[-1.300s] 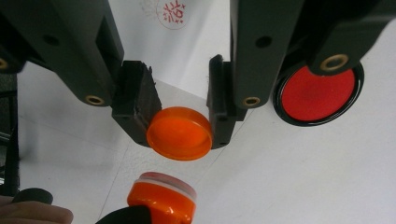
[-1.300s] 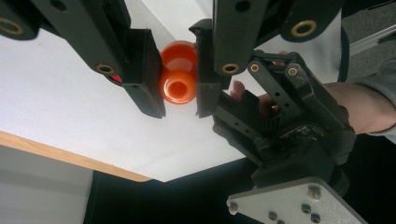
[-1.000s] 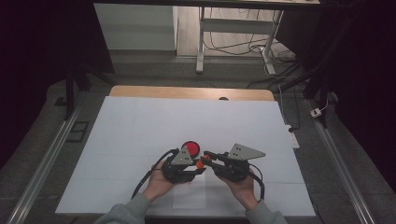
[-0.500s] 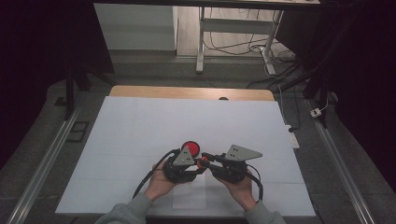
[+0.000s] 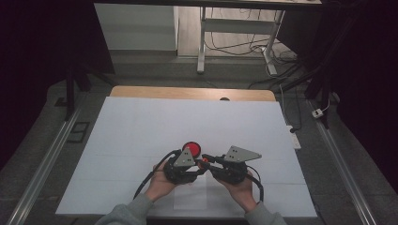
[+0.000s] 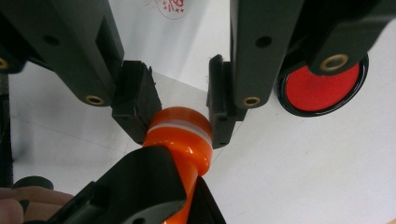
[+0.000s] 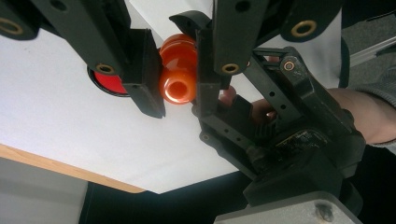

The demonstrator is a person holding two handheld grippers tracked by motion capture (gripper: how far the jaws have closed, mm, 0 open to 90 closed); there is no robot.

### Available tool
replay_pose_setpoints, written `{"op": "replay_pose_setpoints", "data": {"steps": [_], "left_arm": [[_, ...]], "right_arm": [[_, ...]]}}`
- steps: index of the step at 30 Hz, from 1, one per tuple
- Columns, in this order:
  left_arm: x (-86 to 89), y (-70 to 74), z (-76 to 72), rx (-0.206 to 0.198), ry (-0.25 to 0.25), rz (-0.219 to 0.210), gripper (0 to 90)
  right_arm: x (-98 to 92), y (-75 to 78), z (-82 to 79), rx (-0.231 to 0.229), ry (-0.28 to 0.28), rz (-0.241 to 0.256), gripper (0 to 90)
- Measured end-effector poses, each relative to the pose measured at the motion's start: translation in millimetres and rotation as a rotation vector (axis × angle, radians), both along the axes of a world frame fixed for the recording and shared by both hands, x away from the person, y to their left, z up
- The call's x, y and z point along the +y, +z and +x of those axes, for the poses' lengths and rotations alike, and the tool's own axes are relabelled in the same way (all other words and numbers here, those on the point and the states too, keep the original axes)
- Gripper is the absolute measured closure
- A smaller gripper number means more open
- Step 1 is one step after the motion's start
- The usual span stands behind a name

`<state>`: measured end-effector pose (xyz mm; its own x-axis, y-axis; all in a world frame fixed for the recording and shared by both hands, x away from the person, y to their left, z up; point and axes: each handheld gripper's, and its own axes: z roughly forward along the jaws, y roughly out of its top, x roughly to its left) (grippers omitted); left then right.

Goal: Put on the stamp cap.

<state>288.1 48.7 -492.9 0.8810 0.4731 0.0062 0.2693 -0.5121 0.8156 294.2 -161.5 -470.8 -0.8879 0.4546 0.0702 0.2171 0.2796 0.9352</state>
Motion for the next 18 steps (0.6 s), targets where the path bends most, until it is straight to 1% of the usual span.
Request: {"op": "replay_pose_setpoints", "data": {"steps": [8, 15, 18], "left_arm": [[-0.2, 0.2, -0.5, -0.006, 0.005, 0.006, 64.7], [-0.7, 0.8, -1.7, -0.017, 0.013, 0.013, 64.8], [-1.5, 1.6, -2.8, -0.028, 0.018, 0.026, 64.9]], "right_arm": [[1.5, -0.5, -0.6, -0.005, -0.006, -0.018, 72.0], [1.4, -0.5, -0.4, -0.004, -0.006, -0.018, 72.1], [1.6, -0.9, -0.2, -0.001, -0.008, -0.011, 72.1]]}}
